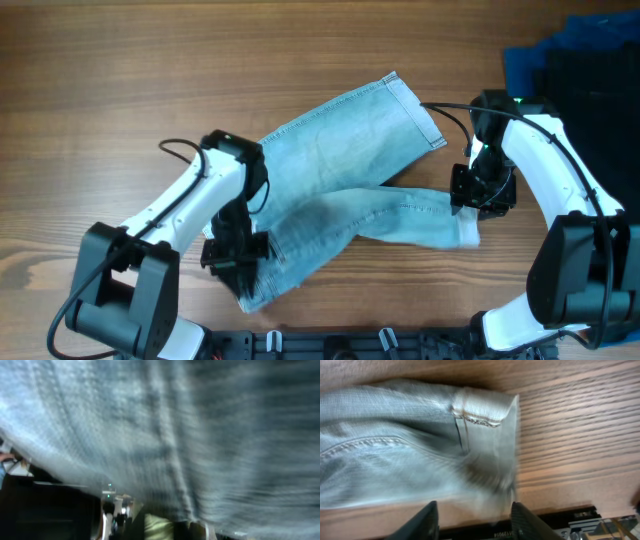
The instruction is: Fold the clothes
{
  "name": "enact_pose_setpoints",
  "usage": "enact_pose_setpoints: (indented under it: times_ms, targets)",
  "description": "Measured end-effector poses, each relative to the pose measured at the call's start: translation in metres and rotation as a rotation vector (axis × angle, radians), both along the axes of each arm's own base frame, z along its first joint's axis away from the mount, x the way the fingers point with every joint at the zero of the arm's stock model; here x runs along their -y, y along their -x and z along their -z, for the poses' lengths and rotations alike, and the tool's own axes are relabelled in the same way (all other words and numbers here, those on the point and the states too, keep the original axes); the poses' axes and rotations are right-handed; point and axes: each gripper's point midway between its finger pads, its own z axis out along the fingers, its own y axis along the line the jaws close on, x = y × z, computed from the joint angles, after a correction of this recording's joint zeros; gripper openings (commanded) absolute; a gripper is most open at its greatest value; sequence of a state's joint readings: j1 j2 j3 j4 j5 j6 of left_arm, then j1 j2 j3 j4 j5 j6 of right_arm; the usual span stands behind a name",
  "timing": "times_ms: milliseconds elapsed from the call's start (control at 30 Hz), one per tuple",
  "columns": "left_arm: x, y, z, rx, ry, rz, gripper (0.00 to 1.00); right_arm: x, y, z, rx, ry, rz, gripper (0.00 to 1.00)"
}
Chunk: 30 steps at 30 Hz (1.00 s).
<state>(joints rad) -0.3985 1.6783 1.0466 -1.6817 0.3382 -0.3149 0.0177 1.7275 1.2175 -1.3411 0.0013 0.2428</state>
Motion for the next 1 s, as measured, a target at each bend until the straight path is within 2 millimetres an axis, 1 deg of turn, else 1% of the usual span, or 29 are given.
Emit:
enact_pose_setpoints:
  times_ms: [33,67,100,133,200,233,267,300,367,400,433,467,500,567,600,633,733,767,833,867,900,933,1000]
  targets:
    - [0.001,0.004,0.0,-0.013,-0.005,0.001,0.57,0.001,-0.001,0.0,0.005,0.008,-0.002,0.58]
    - [0.003,0.007,0.0,-0.023,-0.001,0.003,0.66,0.003,-0.002,0.0,0.007,0.019,-0.005,0.59]
    - [0.005,0.009,0.0,-0.027,0.009,0.007,0.71,0.005,-0.003,0.0,0.01,0.027,-0.004,0.61]
    - [0.008,0.01,-0.001,-0.032,0.019,0.004,0.72,0.006,-0.007,-0.003,0.023,0.034,-0.006,0.61]
    - [0.014,0.012,-0.002,-0.038,0.043,0.003,0.72,0.006,-0.026,-0.016,0.089,0.033,-0.013,0.62]
    - [0.015,0.013,-0.003,-0.041,0.05,0.002,0.7,0.005,-0.037,-0.024,0.129,0.027,-0.022,0.64]
    - [0.017,0.013,-0.003,-0.043,0.056,-0.002,0.68,0.003,-0.052,-0.035,0.182,0.015,-0.036,0.68]
    - [0.018,0.013,-0.004,-0.044,0.06,-0.005,0.64,0.001,-0.067,-0.047,0.24,-0.001,-0.051,0.67]
    - [0.02,0.01,-0.002,-0.026,0.075,-0.007,0.62,-0.007,-0.092,-0.068,0.341,-0.044,-0.07,0.6]
    - [0.024,0.004,0.002,0.006,0.093,-0.008,0.57,-0.011,-0.104,-0.079,0.396,-0.069,-0.079,0.58]
    - [0.029,-0.008,0.01,0.068,0.114,-0.013,0.38,-0.016,-0.116,-0.086,0.449,-0.095,-0.094,0.55]
    - [0.034,-0.019,0.016,0.124,0.129,-0.021,0.19,-0.02,-0.123,-0.09,0.477,-0.116,-0.104,0.51]
    - [0.037,-0.029,0.022,0.169,0.126,-0.038,0.04,-0.022,-0.126,-0.091,0.493,-0.129,-0.111,0.48]
    - [0.036,-0.055,0.036,0.28,0.099,-0.072,0.04,-0.027,-0.131,-0.092,0.514,-0.155,-0.127,0.38]
    - [0.033,-0.062,0.039,0.309,0.078,-0.087,0.04,-0.028,-0.132,-0.093,0.521,-0.164,-0.137,0.34]
    - [0.027,-0.074,0.044,0.355,0.038,-0.112,0.04,-0.029,-0.133,-0.093,0.527,-0.169,-0.147,0.31]
    - [0.008,-0.099,0.052,0.443,-0.054,-0.19,0.04,-0.03,-0.134,-0.094,0.534,-0.177,-0.177,0.29]
    - [0.002,-0.106,0.054,0.463,-0.073,-0.219,0.04,-0.031,-0.134,-0.094,0.534,-0.18,-0.184,0.26]
    - [-0.016,-0.115,0.056,0.484,-0.13,-0.273,0.04,-0.031,-0.135,-0.094,0.539,-0.181,-0.194,0.24]
    - [-0.021,-0.117,0.057,0.49,-0.145,-0.284,0.04,-0.031,-0.135,-0.094,0.54,-0.181,-0.199,0.23]
    - [-0.026,-0.12,0.058,0.497,-0.16,-0.299,0.04,-0.031,-0.136,-0.094,0.544,-0.183,-0.2,0.18]
    - [-0.032,-0.125,0.061,0.506,-0.176,-0.313,0.04,-0.031,-0.137,-0.095,0.548,-0.183,-0.201,0.16]
    - [-0.043,-0.132,0.069,0.513,-0.205,-0.341,0.04,-0.032,-0.139,-0.095,0.557,-0.184,-0.209,0.15]
